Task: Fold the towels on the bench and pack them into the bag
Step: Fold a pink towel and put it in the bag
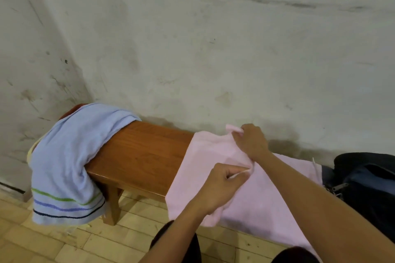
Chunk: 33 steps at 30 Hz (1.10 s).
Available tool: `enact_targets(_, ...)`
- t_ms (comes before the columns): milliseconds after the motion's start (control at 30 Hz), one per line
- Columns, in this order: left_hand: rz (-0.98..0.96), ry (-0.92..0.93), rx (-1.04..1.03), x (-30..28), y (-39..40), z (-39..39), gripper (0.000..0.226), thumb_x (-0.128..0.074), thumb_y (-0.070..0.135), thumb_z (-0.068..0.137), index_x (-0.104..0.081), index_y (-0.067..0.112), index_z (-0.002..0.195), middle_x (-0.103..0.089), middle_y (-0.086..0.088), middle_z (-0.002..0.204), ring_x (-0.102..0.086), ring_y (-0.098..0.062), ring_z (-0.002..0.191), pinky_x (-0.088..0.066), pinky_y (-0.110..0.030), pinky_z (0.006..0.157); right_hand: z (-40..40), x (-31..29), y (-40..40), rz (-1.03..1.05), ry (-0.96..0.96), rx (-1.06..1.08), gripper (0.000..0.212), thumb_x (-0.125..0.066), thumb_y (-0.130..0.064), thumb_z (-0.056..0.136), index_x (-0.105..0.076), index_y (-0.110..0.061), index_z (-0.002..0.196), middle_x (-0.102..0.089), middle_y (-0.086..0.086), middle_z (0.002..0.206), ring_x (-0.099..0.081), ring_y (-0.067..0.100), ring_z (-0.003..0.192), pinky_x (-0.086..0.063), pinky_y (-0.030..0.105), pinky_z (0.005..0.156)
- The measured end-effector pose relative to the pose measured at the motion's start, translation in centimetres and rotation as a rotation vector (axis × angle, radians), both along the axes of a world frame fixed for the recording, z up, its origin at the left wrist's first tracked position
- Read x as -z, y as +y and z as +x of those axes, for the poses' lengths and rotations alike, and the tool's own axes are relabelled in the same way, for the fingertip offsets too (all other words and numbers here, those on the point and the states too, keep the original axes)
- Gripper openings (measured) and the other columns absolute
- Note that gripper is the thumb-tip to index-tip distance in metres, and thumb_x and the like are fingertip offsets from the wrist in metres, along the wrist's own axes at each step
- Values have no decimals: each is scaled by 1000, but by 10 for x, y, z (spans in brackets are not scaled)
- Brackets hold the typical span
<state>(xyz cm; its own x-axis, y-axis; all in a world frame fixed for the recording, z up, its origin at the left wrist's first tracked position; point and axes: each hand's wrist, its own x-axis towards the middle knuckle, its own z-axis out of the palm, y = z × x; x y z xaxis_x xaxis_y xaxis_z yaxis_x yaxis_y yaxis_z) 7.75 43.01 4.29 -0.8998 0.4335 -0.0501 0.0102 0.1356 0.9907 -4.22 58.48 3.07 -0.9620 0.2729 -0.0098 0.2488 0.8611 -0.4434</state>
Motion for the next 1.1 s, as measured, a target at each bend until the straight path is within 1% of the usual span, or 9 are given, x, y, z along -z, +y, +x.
enact_targets(133,128,-54,85,-13,61,16,16,-58,28,98,-69,24,87,-62,12,93,-59,-2,89,-45,-16,85,8,-21,56,113,83,102,42,-39,-41,104,-59,-5,109,-62,18,107,-60,39,102,-44,38,78)
enact_targets(267,200,-152,15,-3,115,29,15,-62,19,94,-75,20,101,-72,12,105,-65,-3,102,-49,-13,87,24,-22,112,146,76,178,34,-39,-35,105,-52,-4,111,-59,18,101,-60,36,90,-46,38,72)
enact_targets(333,47,-173,33,15,134,34,21,-64,23,91,-70,19,111,-67,13,104,-61,-1,89,-45,-6,77,35,-9,137,163,-48,170,27,-44,-26,103,-50,-3,116,-59,19,105,-62,38,92,-52,42,73)
enact_targets(400,-199,-142,103,40,142,35,31,-65,31,89,-60,22,118,-57,12,93,-54,-2,78,-44,-10,71,45,10,154,148,-207,147,26,-47,-17,100,-51,-2,121,-60,20,115,-62,37,100,-52,38,79)
enact_targets(500,-558,30,117,76,130,27,45,-63,48,85,-50,29,123,-57,6,110,-58,-16,102,-44,-27,86,57,38,157,112,-313,137,34,-48,-18,99,-53,-1,128,-60,19,127,-60,35,112,-49,34,90)
enact_targets(633,-671,102,98,86,102,11,60,-63,68,74,-44,32,118,-60,7,107,-59,-19,99,-44,-31,81,53,53,146,75,-335,174,41,-47,-24,100,-48,-3,135,-58,19,130,-56,36,119,-45,40,97)
enact_targets(800,-865,250,145,80,47,-26,69,-67,73,69,-42,35,120,-60,8,113,-59,-18,100,-45,-31,85,44,50,125,-62,-337,203,35,-49,-17,100,-55,-1,130,-63,18,121,-59,33,115,-47,38,100)
enact_targets(967,-1068,333,173,61,-20,-76,62,-65,72,72,-47,32,116,-64,4,112,-61,-22,99,-42,-33,82,54,53,105,-591,-373,390,24,-54,-16,95,-52,3,110,-71,20,83,-72,32,74,-63,43,69)
enact_targets(1100,-1329,608,232,46,-45,-94,32,-51,45,96,-47,25,120,-64,-3,117,-62,-26,101,-45,-33,82,60,43,92,-662,-453,421,27,-57,-18,95,-55,6,108,-73,18,70,-72,23,58,-60,31,54)
